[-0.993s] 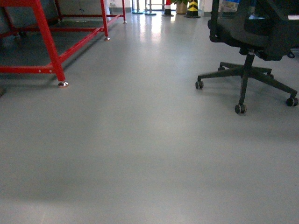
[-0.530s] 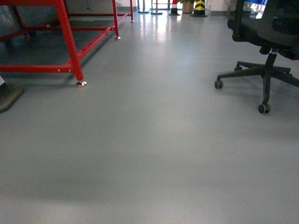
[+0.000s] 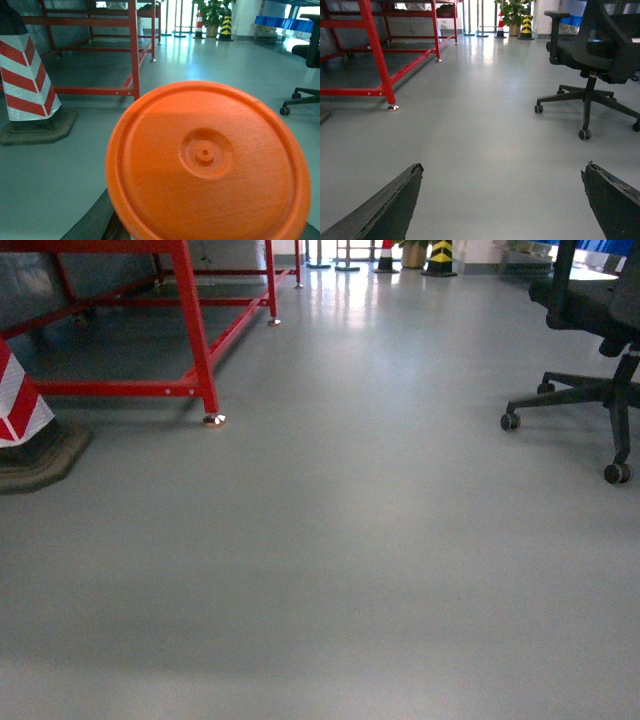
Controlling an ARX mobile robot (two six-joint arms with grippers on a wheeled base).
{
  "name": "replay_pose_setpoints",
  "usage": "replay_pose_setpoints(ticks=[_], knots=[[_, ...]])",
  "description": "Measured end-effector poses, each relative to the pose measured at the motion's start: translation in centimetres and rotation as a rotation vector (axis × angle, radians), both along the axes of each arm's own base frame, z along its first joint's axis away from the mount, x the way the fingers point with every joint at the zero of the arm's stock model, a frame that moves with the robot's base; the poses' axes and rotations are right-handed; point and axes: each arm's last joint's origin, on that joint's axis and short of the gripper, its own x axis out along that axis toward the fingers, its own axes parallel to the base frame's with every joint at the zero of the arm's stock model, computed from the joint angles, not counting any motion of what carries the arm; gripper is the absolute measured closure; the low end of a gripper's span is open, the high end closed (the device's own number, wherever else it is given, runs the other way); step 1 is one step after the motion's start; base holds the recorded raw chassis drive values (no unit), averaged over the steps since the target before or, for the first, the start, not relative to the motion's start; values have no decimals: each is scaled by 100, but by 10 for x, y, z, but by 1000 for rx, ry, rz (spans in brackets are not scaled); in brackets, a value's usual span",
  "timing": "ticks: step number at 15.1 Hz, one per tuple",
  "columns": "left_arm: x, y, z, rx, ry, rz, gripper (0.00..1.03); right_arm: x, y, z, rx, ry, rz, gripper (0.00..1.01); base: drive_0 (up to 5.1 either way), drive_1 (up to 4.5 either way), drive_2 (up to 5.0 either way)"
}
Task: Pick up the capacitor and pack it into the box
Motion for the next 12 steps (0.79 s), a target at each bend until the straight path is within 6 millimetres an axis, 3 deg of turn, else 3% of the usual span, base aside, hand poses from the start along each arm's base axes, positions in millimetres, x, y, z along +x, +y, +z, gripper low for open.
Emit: replay_pose_setpoints(ticks=[12], knots=[[0,0,0,0,2,0,59,0,0,0,0,4,0,3,-508,238,238]])
